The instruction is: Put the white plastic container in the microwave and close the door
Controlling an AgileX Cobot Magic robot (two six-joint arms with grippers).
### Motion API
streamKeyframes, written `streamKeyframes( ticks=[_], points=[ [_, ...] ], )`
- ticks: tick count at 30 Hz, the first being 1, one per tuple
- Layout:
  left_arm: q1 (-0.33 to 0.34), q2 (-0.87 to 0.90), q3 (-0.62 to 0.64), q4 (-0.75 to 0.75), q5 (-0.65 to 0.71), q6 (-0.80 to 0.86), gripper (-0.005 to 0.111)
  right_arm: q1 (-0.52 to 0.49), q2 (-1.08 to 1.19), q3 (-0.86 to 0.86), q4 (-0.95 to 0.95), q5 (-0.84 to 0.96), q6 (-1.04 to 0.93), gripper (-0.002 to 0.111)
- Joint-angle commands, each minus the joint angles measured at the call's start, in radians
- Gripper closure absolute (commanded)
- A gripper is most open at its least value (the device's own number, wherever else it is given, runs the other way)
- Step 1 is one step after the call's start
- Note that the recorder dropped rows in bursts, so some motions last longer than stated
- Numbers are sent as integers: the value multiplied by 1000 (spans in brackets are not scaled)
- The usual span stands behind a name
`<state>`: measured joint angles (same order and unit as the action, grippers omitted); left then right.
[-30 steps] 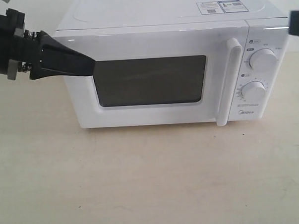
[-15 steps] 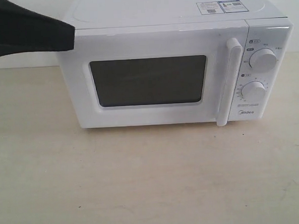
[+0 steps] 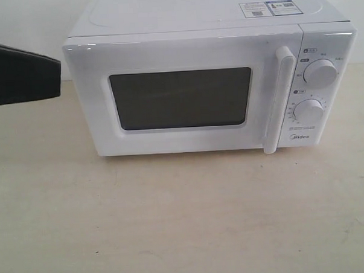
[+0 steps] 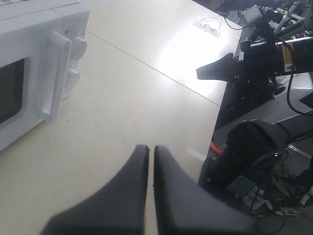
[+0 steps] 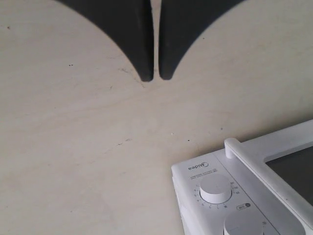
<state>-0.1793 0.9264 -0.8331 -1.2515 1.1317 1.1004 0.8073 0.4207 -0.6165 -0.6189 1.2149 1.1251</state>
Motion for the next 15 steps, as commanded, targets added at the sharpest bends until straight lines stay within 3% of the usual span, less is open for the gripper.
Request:
streamKeyframes(
  ticks=[1, 15],
  points=[
    [-4, -13, 7, -24, 1, -9, 102, 5, -7, 3, -6, 6, -8, 108],
    [-4, -13, 7, -30, 8, -24, 102, 5, -7, 3, -6, 6, -8, 108]
  ],
)
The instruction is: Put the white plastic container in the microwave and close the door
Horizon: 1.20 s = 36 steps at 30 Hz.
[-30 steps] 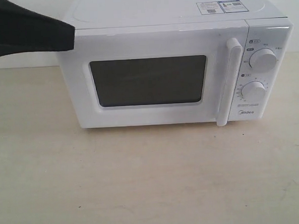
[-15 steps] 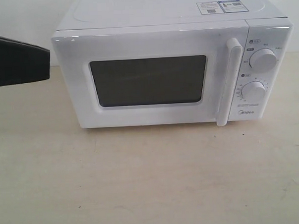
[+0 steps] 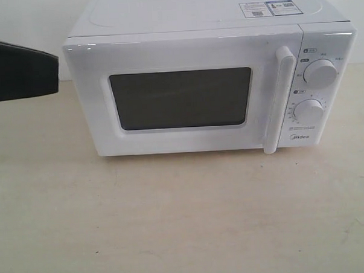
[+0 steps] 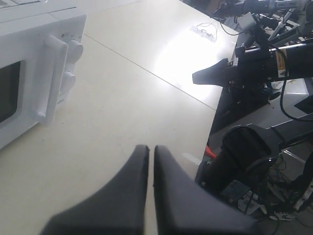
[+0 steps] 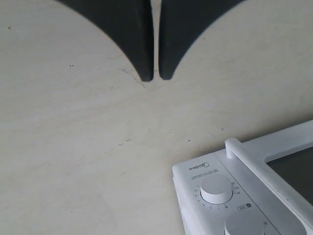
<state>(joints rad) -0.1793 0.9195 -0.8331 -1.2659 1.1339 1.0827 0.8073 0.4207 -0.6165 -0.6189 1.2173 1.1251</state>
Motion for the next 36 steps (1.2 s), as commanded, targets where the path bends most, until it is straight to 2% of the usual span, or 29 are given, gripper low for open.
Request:
streamKeyframes(
  ticks=[1, 5, 7, 9, 11, 14, 19, 22, 27, 29, 30, 34, 36],
  points=[
    [-4, -6, 7, -16, 6, -6, 102, 5, -7, 3, -6, 4, -8, 108],
    [-4, -6, 1, 15, 1, 6, 102, 5, -7, 3, -6, 4, -8, 108],
    [-2, -16, -28, 134, -35, -32, 102, 5, -7, 3, -6, 4, -8, 108],
    [-2, -65, -60, 280, -150, -184, 102, 5, -7, 3, -6, 4, -8, 108],
    [-2, -148, -78, 483, -282, -371, 102, 5, -7, 3, -8, 4, -8, 108],
    [-2, -286, -84, 811, -406, -668, 102, 5, -7, 3, -10, 4, -8, 108],
    [-2, -517, -84, 1339, -427, -1165, 102, 5, -7, 3, -10, 4, -8, 108],
    [0, -628, -74, 1509, -417, -1320, 102, 5, -7, 3, -10, 4, -8, 108],
    [41, -771, 13, 1555, -423, -1331, 102, 5, -7, 3, -10, 4, -6, 108],
    [94, -840, 132, 1551, -517, -1365, 102, 5, -7, 3, -10, 4, -6, 108],
    [126, -869, 224, 1551, -610, -1434, 102, 5, -7, 3, -10, 4, -6, 108],
    [177, -879, 439, 1535, -803, -1615, 102, 5, -7, 3, -10, 4, -6, 108],
    [218, -872, 611, 1477, -926, -1660, 102, 5, -7, 3, -10, 4, -6, 108]
  ],
)
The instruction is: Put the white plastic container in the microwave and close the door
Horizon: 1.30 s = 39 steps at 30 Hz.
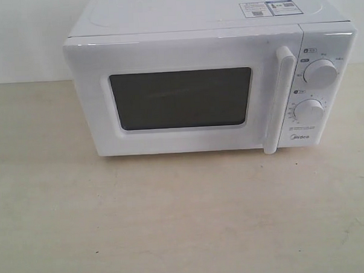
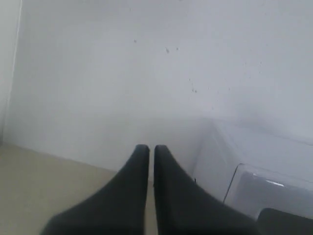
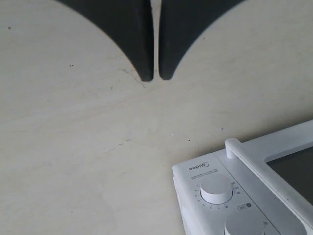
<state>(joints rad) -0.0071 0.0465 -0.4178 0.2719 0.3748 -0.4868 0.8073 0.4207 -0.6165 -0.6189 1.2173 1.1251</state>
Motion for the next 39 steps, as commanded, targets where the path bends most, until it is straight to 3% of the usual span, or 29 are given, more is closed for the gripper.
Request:
streamKeyframes(
  ticks=[1, 5, 11, 28, 34, 39],
  points=[
    [56, -6, 256, -63, -202, -93, 102, 5, -7, 3, -10, 4, -6, 108],
    [55, -46, 414, 9, -280, -73, 102, 5, -7, 3, -10, 4, -6, 108],
    [58, -46, 418, 42, -45, -46, 102, 5, -7, 3, -16, 4, -6, 108],
    [55, -46, 418, -45, -46, -87, 102, 5, -7, 3, -16, 4, -6, 108],
    [55, -46, 418, -261, -57, 300, 102, 5, -7, 3, -16, 4, -6, 108],
    [55, -46, 418, -272, -67, 444, 102, 5, -7, 3, -16, 4, -6, 108]
  ],
)
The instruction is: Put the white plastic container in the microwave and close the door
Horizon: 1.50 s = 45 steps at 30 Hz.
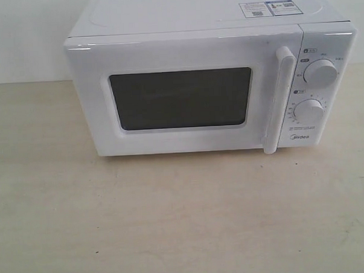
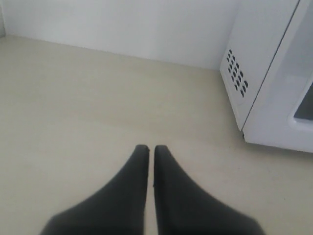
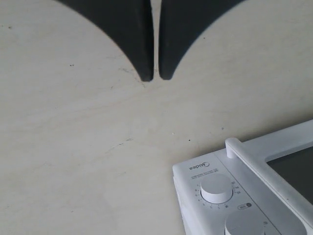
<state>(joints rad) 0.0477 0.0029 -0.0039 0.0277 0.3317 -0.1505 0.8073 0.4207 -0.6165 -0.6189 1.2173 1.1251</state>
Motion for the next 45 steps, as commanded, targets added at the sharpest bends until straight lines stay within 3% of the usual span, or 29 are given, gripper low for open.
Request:
streamKeyframes(
  ticks=[1, 15, 18, 21, 26, 29, 36, 45],
  points=[
    [1, -3, 4, -28, -29, 108, 102, 5, -7, 3, -16, 4, -6, 108],
    [1, -3, 4, -28, -29, 108, 102, 5, -7, 3, -16, 4, -6, 108],
    [1, -3, 4, -28, -29, 108, 102, -13, -36, 3, -95, 4, -28, 108],
    [1, -3, 4, -28, -29, 108, 102, -127, -88, 16, -130, -232, -26, 108],
    [1, -3, 4, -28, -29, 108, 102, -400, -233, 161, -130, -873, -93, 108],
    [1, -3, 4, -28, -29, 108, 102, -499, -329, 272, -128, -1077, -81, 108],
    [1, -3, 4, -28, -29, 108, 102, -630, -421, 423, -101, -1140, -27, 108],
    [1, -3, 4, -28, -29, 108, 102, -636, -421, 488, -89, -1054, -24, 108]
  ],
)
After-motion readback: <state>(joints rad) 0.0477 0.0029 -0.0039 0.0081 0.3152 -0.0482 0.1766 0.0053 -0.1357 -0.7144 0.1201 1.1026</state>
